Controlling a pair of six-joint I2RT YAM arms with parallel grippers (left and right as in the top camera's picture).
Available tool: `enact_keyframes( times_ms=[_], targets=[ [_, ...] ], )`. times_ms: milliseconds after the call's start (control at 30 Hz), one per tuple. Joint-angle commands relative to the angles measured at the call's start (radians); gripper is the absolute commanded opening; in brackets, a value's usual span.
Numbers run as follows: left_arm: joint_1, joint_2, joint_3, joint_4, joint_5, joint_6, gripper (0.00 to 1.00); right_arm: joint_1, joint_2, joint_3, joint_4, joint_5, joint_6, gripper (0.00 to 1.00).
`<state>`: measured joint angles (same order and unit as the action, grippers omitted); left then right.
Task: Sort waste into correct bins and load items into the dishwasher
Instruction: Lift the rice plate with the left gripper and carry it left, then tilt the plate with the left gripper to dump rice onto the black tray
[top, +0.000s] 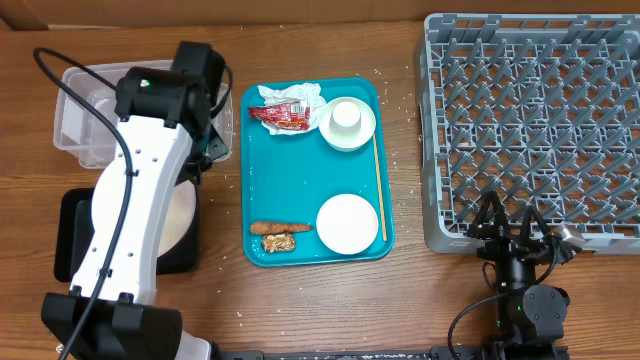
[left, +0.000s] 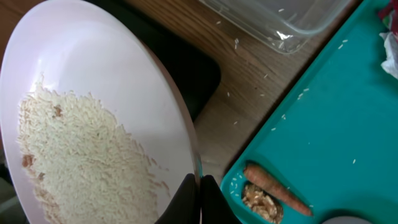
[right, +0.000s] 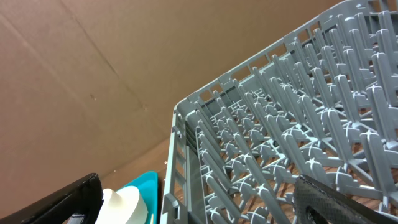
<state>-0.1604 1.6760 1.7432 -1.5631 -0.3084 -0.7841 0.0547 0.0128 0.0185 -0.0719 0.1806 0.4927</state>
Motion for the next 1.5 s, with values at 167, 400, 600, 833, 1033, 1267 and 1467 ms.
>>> enact_keyframes(
  times_ms=[167, 400, 600, 833, 1033, 1267, 1467],
  targets=[
    [0.069, -0.016, -0.22, 0.238, 0.153, 0.135, 0.04, 0.005, -0.009, -0.01, 0.006, -0.002, -0.011, 1.0],
    [0.111, -0.016, -0.265, 0.321, 0.19, 0.166, 0.04, 0.005, -0.009, -0.01, 0.006, -0.002, -0.011, 1.0],
    [0.166, -0.016, -0.298, 0.372, 0.309, 0.24, 0.04, 0.005, -0.009, -0.01, 0.006, -0.002, -0.011, 1.0],
    [0.245, -0.016, -0.299, 0.367, 0.414, 0.325, 0.04, 0.005, -0.009, -0.01, 0.006, -0.002, -0.011, 1.0],
    [0.27, -0.037, -0.299, 0.374, 0.441, 0.377, 0.04, 0.005, -0.009, -0.01, 0.006, -0.002, -0.011, 1.0],
    [0.303, -0.092, -0.299, 0.375, 0.587, 0.426, 0.04, 0.005, -0.009, -0.01, 0.006, -0.002, -0.011, 1.0],
    [0.391, -0.108, -0.299, 0.351, 0.678, 0.455, 0.04, 0.005, -0.009, -0.01, 0.006, -0.002, -0.011, 1.0]
  ],
)
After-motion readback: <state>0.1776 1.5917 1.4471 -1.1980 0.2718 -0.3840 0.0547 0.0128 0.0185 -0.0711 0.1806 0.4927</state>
